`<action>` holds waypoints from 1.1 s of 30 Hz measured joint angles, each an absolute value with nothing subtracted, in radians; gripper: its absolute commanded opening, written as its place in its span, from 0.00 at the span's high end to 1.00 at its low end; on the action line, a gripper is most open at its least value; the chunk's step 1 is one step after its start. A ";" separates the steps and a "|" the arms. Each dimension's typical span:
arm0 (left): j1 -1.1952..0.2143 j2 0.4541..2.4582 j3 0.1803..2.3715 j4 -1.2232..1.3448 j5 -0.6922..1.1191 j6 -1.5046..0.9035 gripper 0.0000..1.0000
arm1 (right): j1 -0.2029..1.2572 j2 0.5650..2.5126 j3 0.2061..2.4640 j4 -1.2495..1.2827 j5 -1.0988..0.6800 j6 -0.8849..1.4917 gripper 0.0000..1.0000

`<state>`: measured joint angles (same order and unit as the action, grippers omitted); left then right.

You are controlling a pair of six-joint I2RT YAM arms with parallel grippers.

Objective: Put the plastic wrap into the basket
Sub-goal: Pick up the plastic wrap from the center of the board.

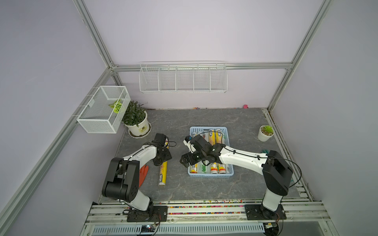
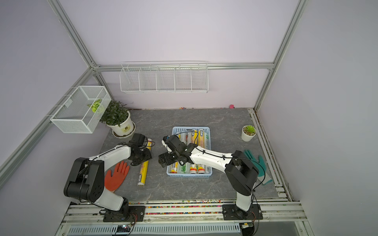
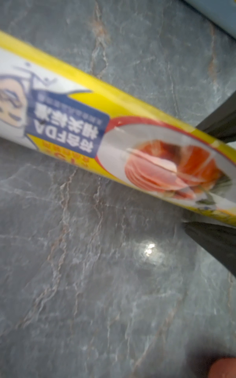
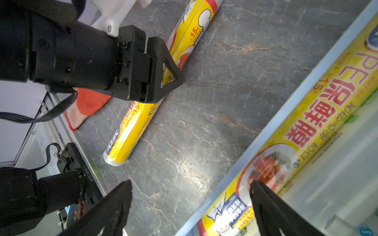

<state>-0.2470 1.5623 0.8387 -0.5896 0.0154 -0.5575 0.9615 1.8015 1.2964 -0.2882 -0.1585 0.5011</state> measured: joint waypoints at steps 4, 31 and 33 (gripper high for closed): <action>-0.263 1.563 0.844 -0.635 0.011 -0.538 0.33 | 0.962 1.792 1.290 -0.281 -0.163 0.512 0.05; -0.269 1.635 0.913 -0.706 -0.038 -0.439 0.54 | 0.961 1.758 1.232 -0.243 -0.170 0.550 0.06; -0.268 1.635 0.913 -0.705 -0.037 -0.434 0.57 | 0.961 1.758 1.232 -0.243 -0.169 0.550 0.06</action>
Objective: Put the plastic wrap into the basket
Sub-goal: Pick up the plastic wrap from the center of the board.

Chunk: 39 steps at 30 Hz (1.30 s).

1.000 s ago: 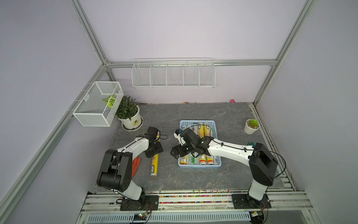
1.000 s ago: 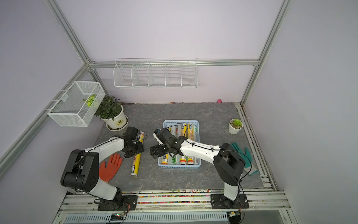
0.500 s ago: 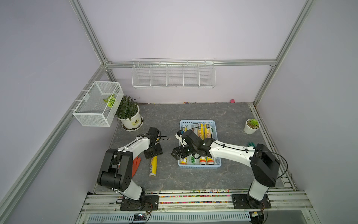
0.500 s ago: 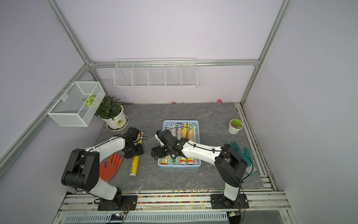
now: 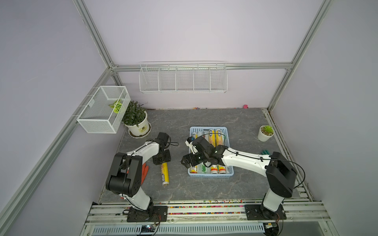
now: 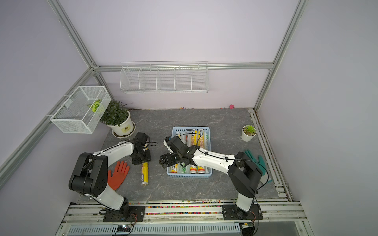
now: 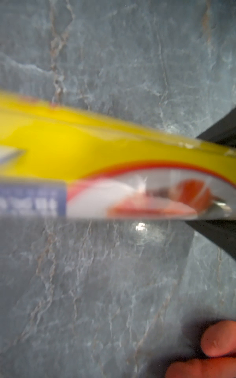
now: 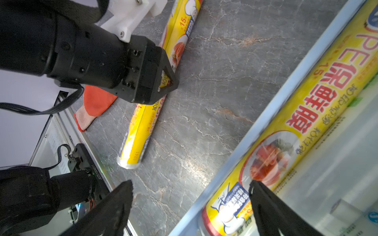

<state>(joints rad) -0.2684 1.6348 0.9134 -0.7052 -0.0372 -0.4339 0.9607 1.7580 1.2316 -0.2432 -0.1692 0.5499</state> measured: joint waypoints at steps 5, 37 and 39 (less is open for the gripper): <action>-0.275 1.634 0.919 -0.711 -0.030 -0.429 0.68 | 0.960 1.758 1.232 -0.243 -0.169 0.550 0.06; -0.446 1.296 1.075 -0.642 0.321 -0.488 0.87 | 0.878 1.383 0.994 -0.233 0.138 0.696 0.04; -0.484 1.307 1.090 -0.617 0.342 -0.508 0.87 | 0.846 1.362 0.980 -0.247 0.156 0.723 0.04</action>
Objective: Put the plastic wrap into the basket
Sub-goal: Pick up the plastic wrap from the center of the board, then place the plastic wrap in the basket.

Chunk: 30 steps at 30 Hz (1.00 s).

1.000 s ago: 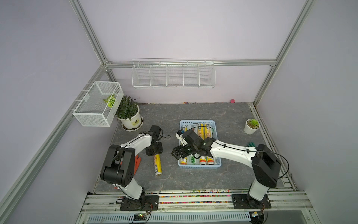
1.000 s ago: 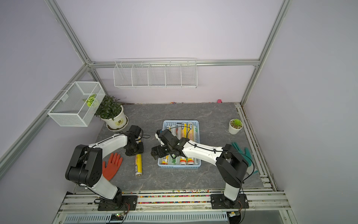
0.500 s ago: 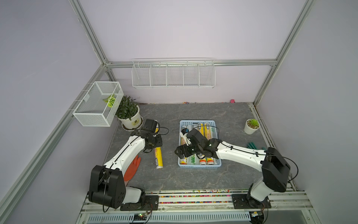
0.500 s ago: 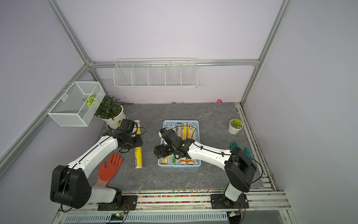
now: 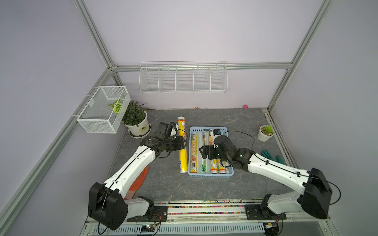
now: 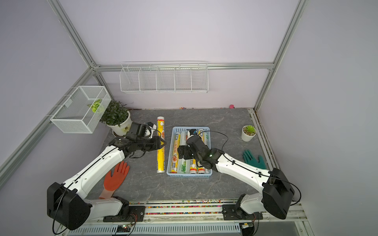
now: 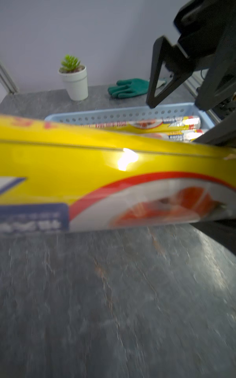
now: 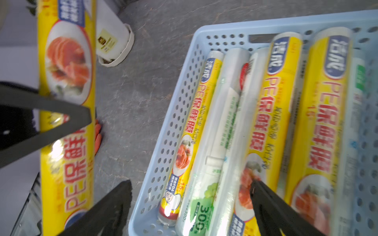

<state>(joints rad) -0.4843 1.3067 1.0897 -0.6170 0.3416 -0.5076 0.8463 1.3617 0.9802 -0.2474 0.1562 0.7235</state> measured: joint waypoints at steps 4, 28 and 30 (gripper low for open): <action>-0.545 1.354 1.117 -0.561 0.371 -0.549 0.88 | 0.791 1.321 0.940 -0.263 0.170 0.768 0.03; -0.694 1.740 1.305 -0.577 0.363 -0.653 0.85 | 0.764 1.197 0.838 -0.326 0.233 0.831 0.03; -0.697 1.771 1.320 -0.587 0.364 -0.653 0.85 | 0.764 1.197 0.838 -0.326 0.234 0.831 0.03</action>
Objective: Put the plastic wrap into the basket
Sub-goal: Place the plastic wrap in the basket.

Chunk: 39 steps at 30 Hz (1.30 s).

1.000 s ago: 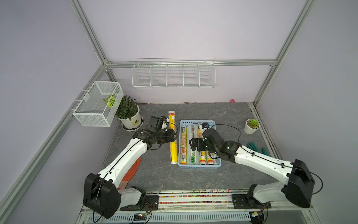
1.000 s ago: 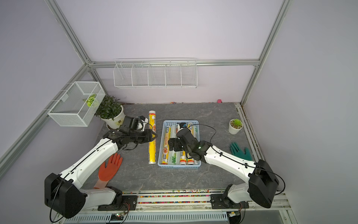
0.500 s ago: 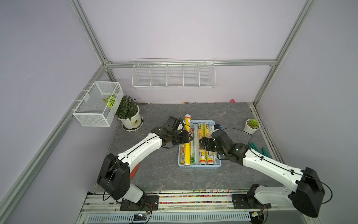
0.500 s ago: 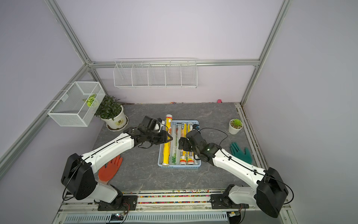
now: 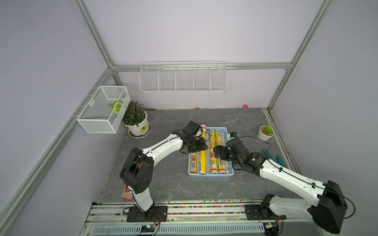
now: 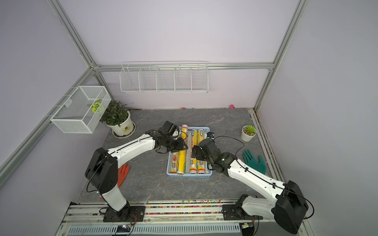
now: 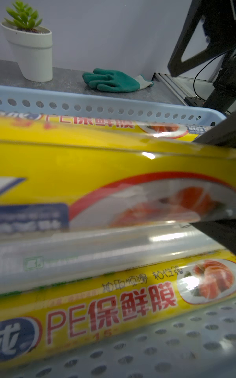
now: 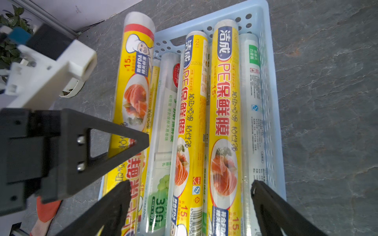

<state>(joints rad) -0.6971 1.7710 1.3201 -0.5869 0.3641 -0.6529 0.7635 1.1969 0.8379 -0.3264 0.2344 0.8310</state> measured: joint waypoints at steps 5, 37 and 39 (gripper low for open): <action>-0.700 1.802 1.339 -0.604 0.366 -0.654 0.84 | 0.763 1.197 0.838 -0.327 0.235 0.831 0.03; -0.704 1.911 1.430 -0.643 0.323 -0.673 0.62 | 0.750 1.240 0.834 -0.326 0.210 0.833 0.03; -0.704 1.911 1.430 -0.643 0.322 -0.673 0.60 | 0.748 1.247 0.834 -0.326 0.206 0.833 0.03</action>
